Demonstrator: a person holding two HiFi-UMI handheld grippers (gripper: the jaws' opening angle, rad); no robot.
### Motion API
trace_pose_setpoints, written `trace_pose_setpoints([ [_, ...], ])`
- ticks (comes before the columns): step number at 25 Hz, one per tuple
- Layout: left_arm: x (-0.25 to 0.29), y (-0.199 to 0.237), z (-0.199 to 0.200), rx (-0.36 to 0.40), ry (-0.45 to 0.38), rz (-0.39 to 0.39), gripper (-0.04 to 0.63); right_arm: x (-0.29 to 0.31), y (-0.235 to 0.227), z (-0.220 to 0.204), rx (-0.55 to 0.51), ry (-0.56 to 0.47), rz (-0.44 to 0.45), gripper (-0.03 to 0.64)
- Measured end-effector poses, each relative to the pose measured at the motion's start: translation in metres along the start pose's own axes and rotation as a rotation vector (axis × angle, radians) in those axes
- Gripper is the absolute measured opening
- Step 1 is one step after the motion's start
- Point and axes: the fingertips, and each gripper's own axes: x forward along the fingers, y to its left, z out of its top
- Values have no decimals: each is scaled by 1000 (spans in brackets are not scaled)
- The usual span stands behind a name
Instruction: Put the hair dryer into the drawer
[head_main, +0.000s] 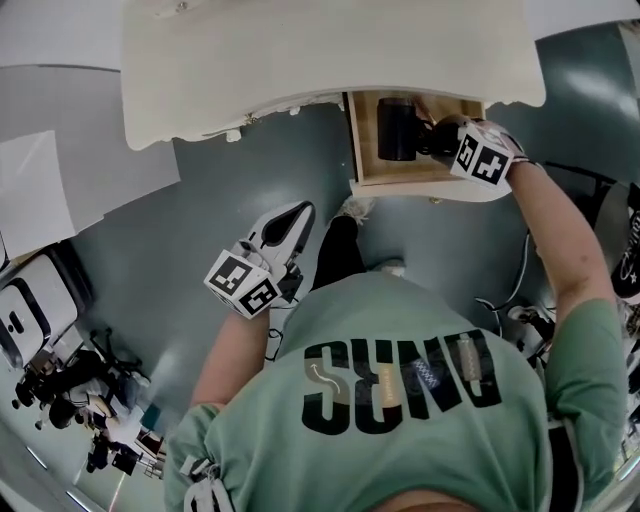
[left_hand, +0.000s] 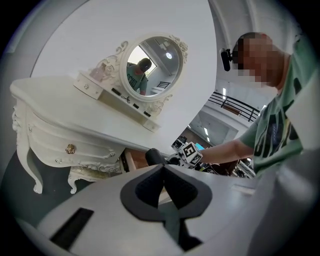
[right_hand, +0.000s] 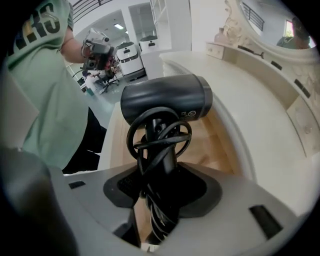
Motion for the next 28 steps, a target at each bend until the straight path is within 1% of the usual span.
trace_pose_setpoints([
  [7,-9,32,-15,-30,23,35,9,56,1,-4,-64,115,50,183],
  [10,-5,33,-18,-29,37,32,9,69,1,-9,-76,142,58,183],
  [14,0,35,-17,-36,45,27,9,82,2,-20,-65,183,90,189],
  [17,0,36,-21,-38,65,23,9,88,4,-22,-98,205,82,199],
  [19,0,38,-21,-37,72,19,9,90,5,-20,-116,197,58,210],
  [22,5,36,-18,-24,74,-1,9,85,2,-15,-129,170,28,260],
  [24,7,31,-15,-12,77,-15,9,74,-1,-10,-131,143,12,279],
  [26,8,27,-12,-1,78,-28,9,59,-4,-3,-112,102,-12,285],
  [28,9,23,-10,3,80,-36,9,40,-8,6,-65,37,-49,284],
])
